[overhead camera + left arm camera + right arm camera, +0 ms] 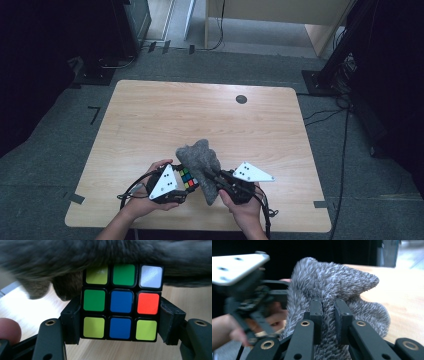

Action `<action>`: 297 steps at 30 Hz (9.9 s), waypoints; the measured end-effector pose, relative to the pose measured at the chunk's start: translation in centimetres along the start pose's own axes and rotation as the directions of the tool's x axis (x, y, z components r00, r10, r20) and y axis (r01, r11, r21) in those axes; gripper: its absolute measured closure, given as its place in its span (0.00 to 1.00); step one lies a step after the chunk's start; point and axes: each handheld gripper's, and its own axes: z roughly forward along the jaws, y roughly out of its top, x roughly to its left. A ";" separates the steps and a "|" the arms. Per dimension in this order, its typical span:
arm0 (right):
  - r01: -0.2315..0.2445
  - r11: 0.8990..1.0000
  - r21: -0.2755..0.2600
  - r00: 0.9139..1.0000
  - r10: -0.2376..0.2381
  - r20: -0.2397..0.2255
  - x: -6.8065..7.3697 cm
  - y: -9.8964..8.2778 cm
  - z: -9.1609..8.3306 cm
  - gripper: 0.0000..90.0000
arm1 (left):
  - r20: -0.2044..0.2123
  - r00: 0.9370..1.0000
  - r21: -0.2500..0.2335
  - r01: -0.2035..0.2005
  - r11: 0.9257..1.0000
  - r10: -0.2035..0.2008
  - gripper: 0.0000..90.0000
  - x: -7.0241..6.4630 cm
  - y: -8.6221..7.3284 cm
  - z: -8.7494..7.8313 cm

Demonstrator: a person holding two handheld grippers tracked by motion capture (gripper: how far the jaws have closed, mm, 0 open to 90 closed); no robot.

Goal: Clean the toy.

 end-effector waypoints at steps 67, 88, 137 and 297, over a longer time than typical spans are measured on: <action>-0.177 0.979 0.103 0.972 0.191 -0.141 -0.7 -2.3 2.2 0.89 | 0.072 0.987 -0.209 0.159 0.965 -0.147 0.38 2.0 0.5 -2.8; -0.223 0.975 0.000 0.961 0.220 -0.166 -1.5 -1.3 0.6 0.90 | 0.100 0.984 -0.208 0.168 0.964 -0.149 0.38 1.7 0.7 -2.5; 0.274 0.954 0.119 0.961 -0.275 -0.003 4.7 -0.6 1.8 0.77 | -0.122 0.990 0.142 -0.057 0.988 0.075 0.38 -1.0 0.7 1.3; 0.086 0.926 0.368 0.801 -0.283 0.527 -9.6 -3.1 4.3 0.85 | -0.456 0.768 0.085 0.540 0.838 -0.449 0.20 7.7 -8.2 -4.7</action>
